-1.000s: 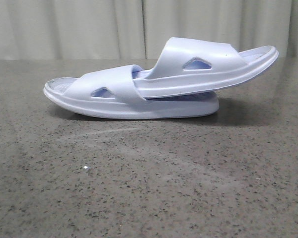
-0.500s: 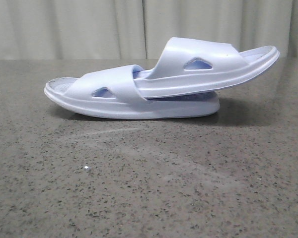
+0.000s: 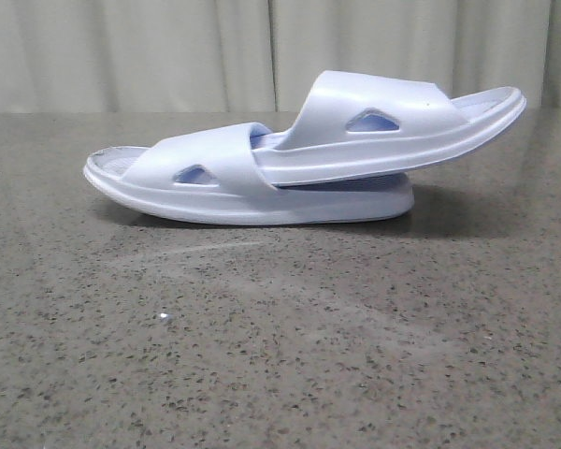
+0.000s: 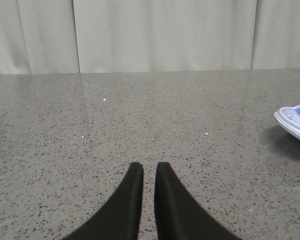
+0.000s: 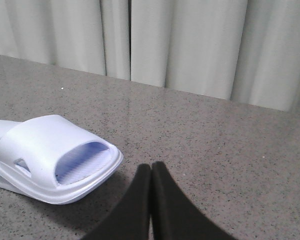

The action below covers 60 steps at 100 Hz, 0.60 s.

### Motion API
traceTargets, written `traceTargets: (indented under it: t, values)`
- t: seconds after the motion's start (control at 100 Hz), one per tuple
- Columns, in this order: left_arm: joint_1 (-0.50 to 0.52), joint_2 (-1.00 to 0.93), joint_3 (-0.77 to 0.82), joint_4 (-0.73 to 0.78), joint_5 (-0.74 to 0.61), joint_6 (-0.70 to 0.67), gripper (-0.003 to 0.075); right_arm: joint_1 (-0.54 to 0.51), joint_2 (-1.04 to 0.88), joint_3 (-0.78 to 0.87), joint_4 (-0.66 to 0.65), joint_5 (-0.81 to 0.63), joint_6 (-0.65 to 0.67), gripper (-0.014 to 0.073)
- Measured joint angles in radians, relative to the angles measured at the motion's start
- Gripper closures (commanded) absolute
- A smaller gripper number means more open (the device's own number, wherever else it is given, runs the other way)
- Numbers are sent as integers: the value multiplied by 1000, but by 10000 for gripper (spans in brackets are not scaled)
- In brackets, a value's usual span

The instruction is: Insert blue slippers together front up

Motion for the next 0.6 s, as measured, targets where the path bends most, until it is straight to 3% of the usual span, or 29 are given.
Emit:
traceTargets:
  t: [0.6]
  values:
    - [0,0,0,-13,0,0,704,0,0,0,0,0,0,701]
